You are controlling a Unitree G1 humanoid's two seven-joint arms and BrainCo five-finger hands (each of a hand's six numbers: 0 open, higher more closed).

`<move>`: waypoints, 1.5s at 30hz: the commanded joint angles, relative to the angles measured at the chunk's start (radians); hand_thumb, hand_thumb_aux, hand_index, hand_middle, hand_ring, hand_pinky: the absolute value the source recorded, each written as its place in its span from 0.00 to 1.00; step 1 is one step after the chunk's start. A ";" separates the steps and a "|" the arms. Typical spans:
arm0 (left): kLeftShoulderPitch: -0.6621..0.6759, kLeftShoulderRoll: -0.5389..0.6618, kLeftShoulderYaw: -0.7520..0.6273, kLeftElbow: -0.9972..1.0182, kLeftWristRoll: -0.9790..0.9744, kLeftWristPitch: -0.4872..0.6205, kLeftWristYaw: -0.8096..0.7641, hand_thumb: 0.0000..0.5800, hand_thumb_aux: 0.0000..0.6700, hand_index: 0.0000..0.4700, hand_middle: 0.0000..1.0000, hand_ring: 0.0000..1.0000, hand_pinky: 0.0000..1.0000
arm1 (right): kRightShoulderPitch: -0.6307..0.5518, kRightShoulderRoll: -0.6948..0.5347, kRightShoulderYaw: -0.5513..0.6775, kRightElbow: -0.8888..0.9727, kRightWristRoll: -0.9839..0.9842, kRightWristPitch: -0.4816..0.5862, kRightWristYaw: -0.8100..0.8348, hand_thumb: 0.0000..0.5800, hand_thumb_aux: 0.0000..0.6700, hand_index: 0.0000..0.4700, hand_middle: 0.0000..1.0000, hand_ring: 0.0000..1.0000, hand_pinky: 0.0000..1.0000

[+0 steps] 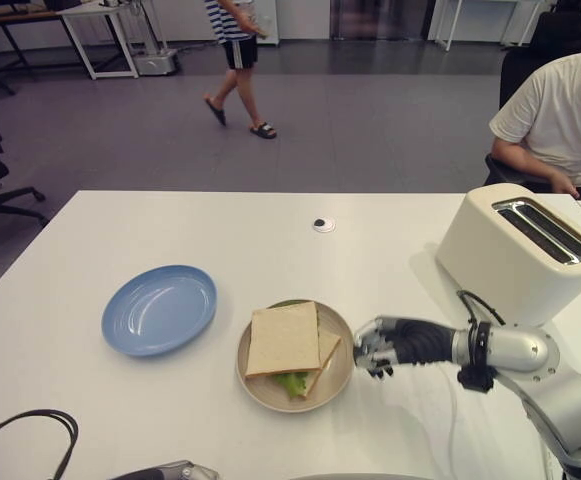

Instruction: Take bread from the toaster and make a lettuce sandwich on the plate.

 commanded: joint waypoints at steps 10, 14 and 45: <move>-0.229 -0.061 -0.385 0.044 0.448 0.113 0.300 1.00 1.00 1.00 1.00 1.00 1.00 | 0.199 0.035 0.412 0.093 -0.138 -0.102 -0.143 1.00 1.00 1.00 1.00 1.00 1.00; -0.365 -0.095 -0.470 0.090 0.495 0.148 0.372 1.00 1.00 1.00 1.00 1.00 1.00 | 0.207 0.085 0.423 0.189 -0.166 -0.142 -0.198 1.00 1.00 1.00 1.00 1.00 1.00; -1.069 -0.251 -0.771 0.712 0.622 0.244 0.670 1.00 1.00 1.00 1.00 1.00 1.00 | -0.060 0.377 0.165 0.807 -0.213 -0.324 -0.425 1.00 1.00 1.00 1.00 1.00 1.00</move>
